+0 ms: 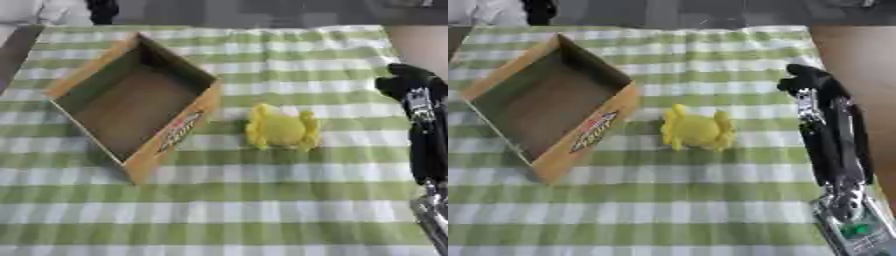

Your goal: Pick up objects on the table and place them in the box.

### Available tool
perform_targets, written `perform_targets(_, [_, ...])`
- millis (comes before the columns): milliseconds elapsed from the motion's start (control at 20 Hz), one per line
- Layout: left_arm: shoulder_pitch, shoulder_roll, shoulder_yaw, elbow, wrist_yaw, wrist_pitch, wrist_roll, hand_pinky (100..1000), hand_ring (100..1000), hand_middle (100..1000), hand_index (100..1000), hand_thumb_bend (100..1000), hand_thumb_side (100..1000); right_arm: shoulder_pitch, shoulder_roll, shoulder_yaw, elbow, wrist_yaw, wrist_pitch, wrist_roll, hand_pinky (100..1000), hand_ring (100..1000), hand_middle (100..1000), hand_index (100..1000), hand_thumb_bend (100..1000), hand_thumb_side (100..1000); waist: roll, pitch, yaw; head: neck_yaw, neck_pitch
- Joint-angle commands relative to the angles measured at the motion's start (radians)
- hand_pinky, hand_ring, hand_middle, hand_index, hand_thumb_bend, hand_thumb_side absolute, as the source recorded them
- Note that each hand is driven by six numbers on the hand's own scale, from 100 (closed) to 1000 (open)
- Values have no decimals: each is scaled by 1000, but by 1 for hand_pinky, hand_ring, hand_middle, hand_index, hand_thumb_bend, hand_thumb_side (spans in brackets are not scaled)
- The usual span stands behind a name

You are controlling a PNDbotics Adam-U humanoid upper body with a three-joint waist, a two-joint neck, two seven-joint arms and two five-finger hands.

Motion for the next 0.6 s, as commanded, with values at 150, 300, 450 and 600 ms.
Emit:
perform_targets(150, [2,21,5,-19,-2,-1,2,677,616,592,703,100,881,-102,-139,-27,-19,160,126,58,826,828,674,863,123,952,-6,-27,0,-2,10])
perform_targets(300, [5,25,3,-19,-2,2,2,677,616,592,703,100,881,-190,-227,-17,-19,313,238,195,827,848,710,896,225,1000,-10,-35,1,-7,12])
perform_targets(450, [9,29,1,-19,-1,3,1,677,616,592,704,100,881,-285,-315,15,-19,469,313,418,827,877,753,953,311,1000,-13,-42,4,-14,14])
perform_targets(600, [12,32,-2,-19,-1,3,0,677,616,592,704,100,881,-373,-378,48,-19,584,349,648,828,893,774,978,308,1000,-15,-47,7,-21,16])
